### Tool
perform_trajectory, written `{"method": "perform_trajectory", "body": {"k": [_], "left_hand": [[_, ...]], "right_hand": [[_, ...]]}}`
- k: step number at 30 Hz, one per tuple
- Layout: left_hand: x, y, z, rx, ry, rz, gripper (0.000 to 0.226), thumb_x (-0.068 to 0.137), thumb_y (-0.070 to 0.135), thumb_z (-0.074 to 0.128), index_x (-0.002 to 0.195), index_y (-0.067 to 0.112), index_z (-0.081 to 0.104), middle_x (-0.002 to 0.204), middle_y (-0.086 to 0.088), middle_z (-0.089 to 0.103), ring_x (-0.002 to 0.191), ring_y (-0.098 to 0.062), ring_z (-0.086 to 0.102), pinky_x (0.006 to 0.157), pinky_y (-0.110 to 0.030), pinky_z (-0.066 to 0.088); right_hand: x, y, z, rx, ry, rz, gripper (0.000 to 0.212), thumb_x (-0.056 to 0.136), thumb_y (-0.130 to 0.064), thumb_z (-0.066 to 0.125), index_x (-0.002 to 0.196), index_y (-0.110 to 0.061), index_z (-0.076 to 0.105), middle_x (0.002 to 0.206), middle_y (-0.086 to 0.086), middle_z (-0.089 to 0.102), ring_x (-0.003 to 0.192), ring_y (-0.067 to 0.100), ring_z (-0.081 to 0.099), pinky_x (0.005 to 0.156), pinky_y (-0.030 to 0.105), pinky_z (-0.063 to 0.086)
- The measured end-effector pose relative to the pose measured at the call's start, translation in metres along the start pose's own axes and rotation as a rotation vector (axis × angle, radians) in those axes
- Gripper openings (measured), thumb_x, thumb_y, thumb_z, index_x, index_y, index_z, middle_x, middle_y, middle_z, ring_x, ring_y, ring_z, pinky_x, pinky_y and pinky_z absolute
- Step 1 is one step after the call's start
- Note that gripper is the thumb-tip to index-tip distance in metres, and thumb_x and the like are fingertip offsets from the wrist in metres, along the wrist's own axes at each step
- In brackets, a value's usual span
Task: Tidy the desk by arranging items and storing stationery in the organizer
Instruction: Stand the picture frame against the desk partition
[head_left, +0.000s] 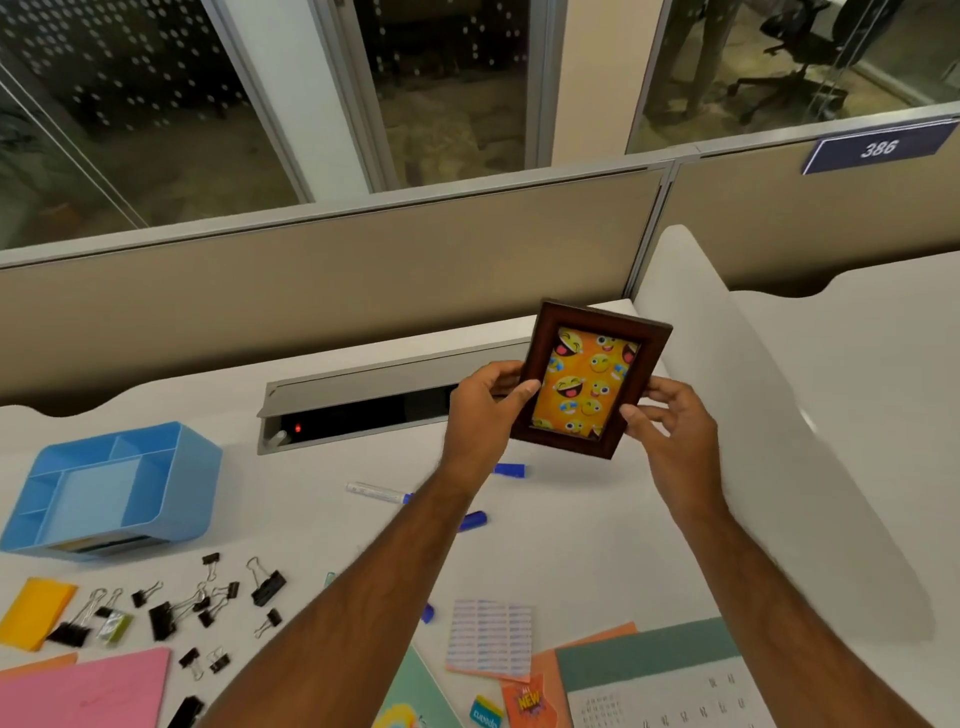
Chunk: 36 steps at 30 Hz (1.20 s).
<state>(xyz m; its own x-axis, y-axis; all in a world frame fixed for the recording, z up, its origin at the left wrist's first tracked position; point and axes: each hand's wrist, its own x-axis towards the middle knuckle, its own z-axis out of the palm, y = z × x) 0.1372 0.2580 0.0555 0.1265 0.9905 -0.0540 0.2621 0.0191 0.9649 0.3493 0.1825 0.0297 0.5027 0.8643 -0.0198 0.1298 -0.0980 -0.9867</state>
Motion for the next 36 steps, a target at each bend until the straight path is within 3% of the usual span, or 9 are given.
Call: {"method": "perform_trajectory", "body": {"k": [7,10,12,16,19,21,26,31,36], "left_hand": [[0.07,0.016,0.022,0.038,-0.033,0.091,0.031,0.095,0.02,0.074,0.124,0.009,0.072,0.11,0.001,0.077,0.09,0.006,0.071,0.076,-0.008,0.054],[0.101,0.022,0.035,0.038,-0.045,0.098,0.031,0.094,0.016,0.074,0.123,0.007,0.072,0.109,-0.001,0.077,0.091,0.0,0.072,0.082,-0.016,0.059],[0.122,0.023,0.044,0.034,-0.054,0.09,0.031,0.094,0.015,0.075,0.124,0.006,0.072,0.109,-0.001,0.077,0.09,-0.002,0.073,0.083,-0.019,0.06],[0.158,0.019,0.061,0.1,-0.038,0.108,0.032,0.092,0.016,0.077,0.122,0.006,0.074,0.109,0.001,0.078,0.092,-0.004,0.073,0.084,-0.017,0.059],[0.176,0.014,0.075,0.15,-0.01,0.113,0.032,0.092,0.016,0.077,0.122,0.005,0.073,0.107,0.002,0.076,0.088,-0.005,0.069,0.076,-0.005,0.054],[0.186,0.007,0.087,0.169,-0.007,0.105,0.031,0.094,0.016,0.074,0.123,0.005,0.072,0.108,0.002,0.075,0.088,-0.005,0.067,0.074,-0.006,0.053],[0.203,-0.001,0.097,0.142,0.024,0.06,0.036,0.097,0.016,0.071,0.13,0.004,0.068,0.116,-0.004,0.075,0.094,-0.011,0.07,0.067,-0.006,0.055],[0.217,-0.002,0.104,0.134,0.063,0.056,0.038,0.1,0.02,0.067,0.135,0.005,0.065,0.123,-0.007,0.072,0.096,-0.012,0.069,0.062,-0.008,0.054],[0.231,-0.006,0.119,0.136,0.113,0.047,0.039,0.1,0.023,0.067,0.135,0.005,0.065,0.127,-0.008,0.071,0.103,-0.015,0.069,0.057,-0.003,0.049]], "right_hand": [[0.068,-0.002,0.002,0.029,0.097,-0.071,0.036,0.086,-0.015,0.078,0.12,-0.018,0.065,0.111,0.002,0.072,0.099,0.026,0.073,0.084,0.058,0.06],[0.094,-0.005,0.003,-0.001,0.12,-0.103,0.037,0.088,-0.015,0.077,0.122,-0.016,0.064,0.115,0.004,0.071,0.099,0.023,0.073,0.085,0.055,0.061],[0.109,-0.007,0.006,-0.05,0.136,-0.133,0.038,0.091,-0.017,0.075,0.127,-0.016,0.063,0.12,0.001,0.071,0.103,0.018,0.072,0.089,0.046,0.061],[0.135,-0.002,0.015,-0.109,0.141,-0.16,0.044,0.096,-0.019,0.069,0.139,-0.015,0.058,0.132,-0.001,0.065,0.115,0.012,0.066,0.084,0.01,0.054],[0.153,0.008,0.02,-0.125,0.156,-0.151,0.048,0.097,-0.023,0.068,0.142,-0.019,0.055,0.137,-0.002,0.058,0.119,0.008,0.061,0.078,0.0,0.048],[0.165,0.016,0.023,-0.136,0.172,-0.135,0.05,0.097,-0.024,0.068,0.144,-0.021,0.053,0.135,-0.004,0.054,0.12,0.006,0.058,0.077,-0.002,0.046],[0.184,0.031,0.034,-0.132,0.154,-0.126,0.057,0.097,-0.02,0.068,0.15,-0.02,0.046,0.142,0.001,0.047,0.13,0.009,0.052,0.085,0.0,0.046],[0.199,0.043,0.046,-0.143,0.141,-0.125,0.065,0.097,-0.02,0.068,0.154,-0.02,0.037,0.149,0.003,0.04,0.139,0.014,0.045,0.109,0.027,0.043],[0.211,0.055,0.054,-0.16,0.145,-0.1,0.07,0.096,-0.019,0.069,0.155,-0.015,0.031,0.15,0.006,0.034,0.14,0.016,0.042,0.111,0.026,0.039]]}}
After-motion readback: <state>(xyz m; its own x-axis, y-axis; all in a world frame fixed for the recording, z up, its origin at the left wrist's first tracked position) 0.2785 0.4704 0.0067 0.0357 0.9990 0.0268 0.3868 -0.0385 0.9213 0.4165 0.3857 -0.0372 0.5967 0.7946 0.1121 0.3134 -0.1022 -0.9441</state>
